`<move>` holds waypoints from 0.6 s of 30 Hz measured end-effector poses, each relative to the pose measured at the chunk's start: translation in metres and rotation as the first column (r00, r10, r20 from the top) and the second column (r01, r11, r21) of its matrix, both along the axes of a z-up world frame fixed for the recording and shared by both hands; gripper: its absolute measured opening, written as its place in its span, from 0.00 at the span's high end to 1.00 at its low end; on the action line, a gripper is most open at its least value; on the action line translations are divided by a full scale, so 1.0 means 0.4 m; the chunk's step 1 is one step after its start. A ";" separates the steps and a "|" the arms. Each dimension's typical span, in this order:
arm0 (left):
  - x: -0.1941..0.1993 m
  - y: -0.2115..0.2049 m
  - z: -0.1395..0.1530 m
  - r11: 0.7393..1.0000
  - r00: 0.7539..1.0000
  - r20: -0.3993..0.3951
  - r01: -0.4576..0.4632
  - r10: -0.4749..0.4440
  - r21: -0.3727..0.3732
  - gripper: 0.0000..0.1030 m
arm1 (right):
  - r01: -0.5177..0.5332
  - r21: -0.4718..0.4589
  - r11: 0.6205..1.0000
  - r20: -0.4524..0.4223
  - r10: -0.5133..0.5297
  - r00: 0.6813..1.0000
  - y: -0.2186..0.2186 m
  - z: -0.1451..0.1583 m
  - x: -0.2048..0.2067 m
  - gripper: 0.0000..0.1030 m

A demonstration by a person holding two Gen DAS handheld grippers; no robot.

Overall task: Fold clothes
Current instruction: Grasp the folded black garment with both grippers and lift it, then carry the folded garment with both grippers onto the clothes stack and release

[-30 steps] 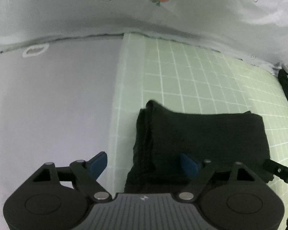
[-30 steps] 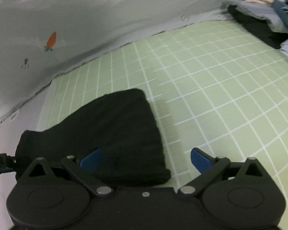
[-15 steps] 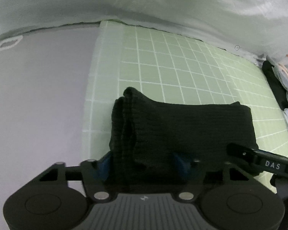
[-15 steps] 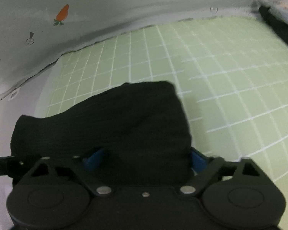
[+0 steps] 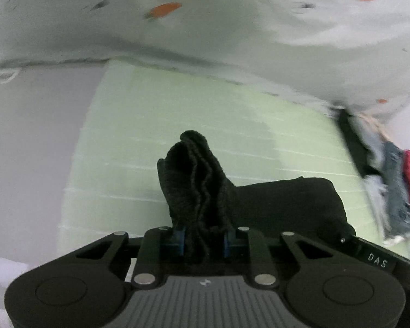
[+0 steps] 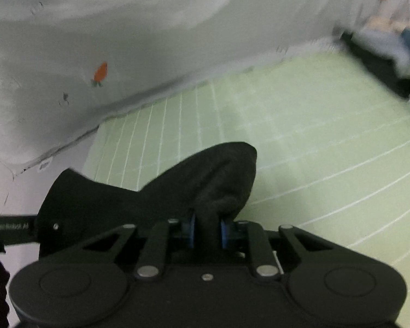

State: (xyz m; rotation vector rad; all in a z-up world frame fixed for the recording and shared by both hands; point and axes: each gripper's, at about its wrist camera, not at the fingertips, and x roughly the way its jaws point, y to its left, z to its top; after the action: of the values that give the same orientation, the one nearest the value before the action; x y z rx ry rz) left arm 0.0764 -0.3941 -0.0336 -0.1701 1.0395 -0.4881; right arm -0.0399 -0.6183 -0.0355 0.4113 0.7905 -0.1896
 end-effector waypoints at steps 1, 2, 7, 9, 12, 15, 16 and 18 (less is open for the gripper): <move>-0.019 -0.033 0.016 1.000 1.000 0.013 0.015 -0.015 -0.008 0.77 | 0.006 -0.022 1.000 0.016 -0.005 1.000 -0.022 0.018 -0.026 0.83; -0.038 -0.070 0.032 0.999 0.999 0.022 0.028 -0.028 -0.022 0.77 | 0.010 -0.046 0.999 0.031 -0.009 0.999 -0.047 0.036 -0.052 0.83; -0.151 -0.299 0.097 0.991 0.993 0.086 0.089 -0.081 -0.095 0.77 | 0.001 -0.189 0.982 0.104 0.019 0.994 -0.246 0.122 -0.170 0.84; -0.193 -0.416 0.128 0.987 0.989 0.123 0.096 -0.080 -0.127 0.77 | 0.011 -0.215 0.976 0.149 0.022 0.989 -0.359 0.155 -0.218 0.84; -0.250 -0.587 0.181 0.978 0.985 0.158 0.102 -0.073 -0.182 0.77 | 0.027 -0.256 0.966 0.199 0.026 0.980 -0.535 0.217 -0.282 0.84; -0.302 -0.757 0.244 0.960 0.971 0.218 0.150 -0.097 -0.238 0.77 | 0.058 -0.312 0.948 0.249 0.023 0.968 -0.704 0.292 -0.345 0.84; -0.315 -0.816 0.268 0.951 0.965 0.240 0.169 -0.107 -0.257 0.77 | 0.074 -0.327 0.942 0.265 0.017 0.964 -0.757 0.317 -0.364 0.84; -0.330 -0.914 0.305 0.931 0.950 0.280 0.221 -0.138 -0.290 0.77 | 0.110 -0.352 0.929 0.298 0.000 0.955 -0.863 0.364 -0.402 0.84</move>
State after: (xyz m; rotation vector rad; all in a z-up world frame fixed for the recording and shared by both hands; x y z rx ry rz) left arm -0.0556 -0.7597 0.0885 -0.2917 0.7206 -0.8259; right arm -0.2005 -0.9636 0.1100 0.1021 0.4356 -0.3161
